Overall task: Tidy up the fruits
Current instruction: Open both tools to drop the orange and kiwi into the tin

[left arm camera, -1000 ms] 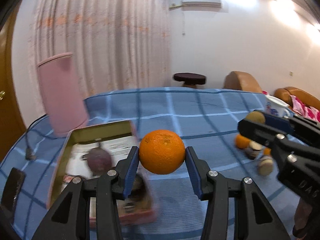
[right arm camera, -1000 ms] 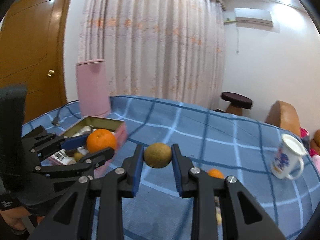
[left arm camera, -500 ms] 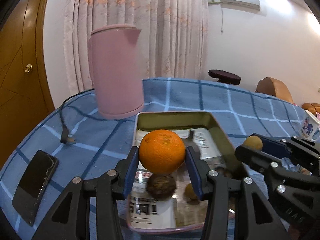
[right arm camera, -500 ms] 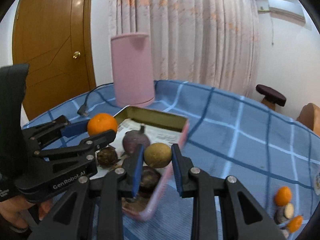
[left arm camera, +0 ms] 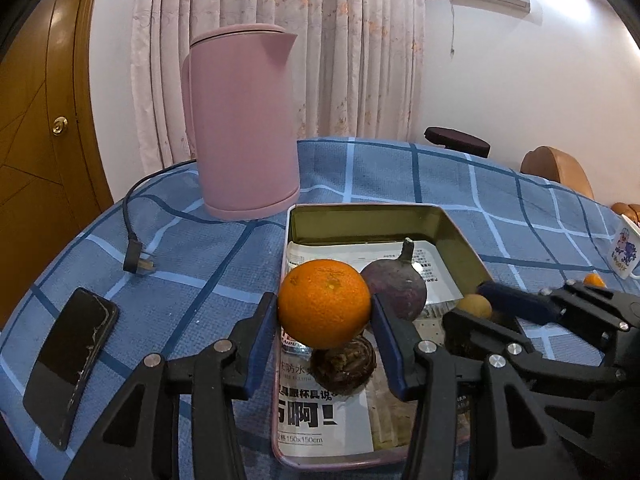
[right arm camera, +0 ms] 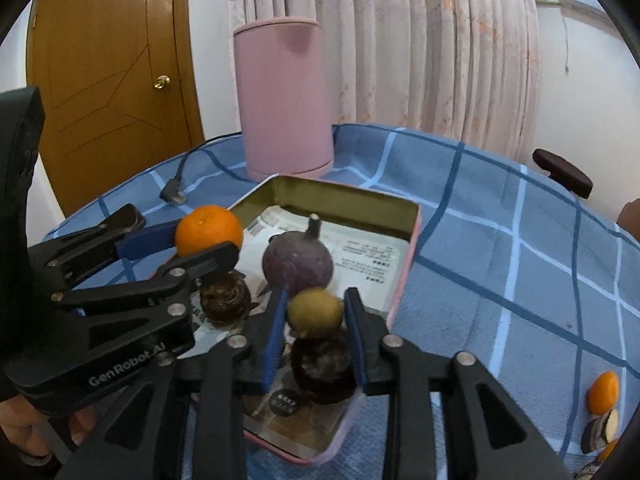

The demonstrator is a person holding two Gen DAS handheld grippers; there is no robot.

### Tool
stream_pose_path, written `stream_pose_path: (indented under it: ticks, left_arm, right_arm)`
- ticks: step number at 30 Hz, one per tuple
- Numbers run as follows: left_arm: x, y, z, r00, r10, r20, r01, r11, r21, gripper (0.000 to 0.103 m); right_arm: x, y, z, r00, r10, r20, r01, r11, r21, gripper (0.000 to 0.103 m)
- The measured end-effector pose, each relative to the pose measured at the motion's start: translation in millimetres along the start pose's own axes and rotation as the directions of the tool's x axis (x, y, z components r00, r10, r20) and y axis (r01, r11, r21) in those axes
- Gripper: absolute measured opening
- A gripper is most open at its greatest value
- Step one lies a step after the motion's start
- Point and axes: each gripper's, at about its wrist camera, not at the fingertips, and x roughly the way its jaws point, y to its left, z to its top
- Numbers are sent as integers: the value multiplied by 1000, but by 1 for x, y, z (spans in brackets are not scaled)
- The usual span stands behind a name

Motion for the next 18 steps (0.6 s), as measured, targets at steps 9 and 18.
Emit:
stream_pose_path:
  ticks: [9, 18]
  left_arm:
    - [-27, -17, 5, 998, -33, 46, 33, 999, 18, 74]
    - [-47, -104, 3, 981, -190, 46, 182, 972, 146, 74]
  right_arm:
    - [-57, -23, -13, 996, -7, 90, 3, 999, 47, 83]
    - [-139, -87, -63, 964, -240, 118, 221, 964, 149, 93]
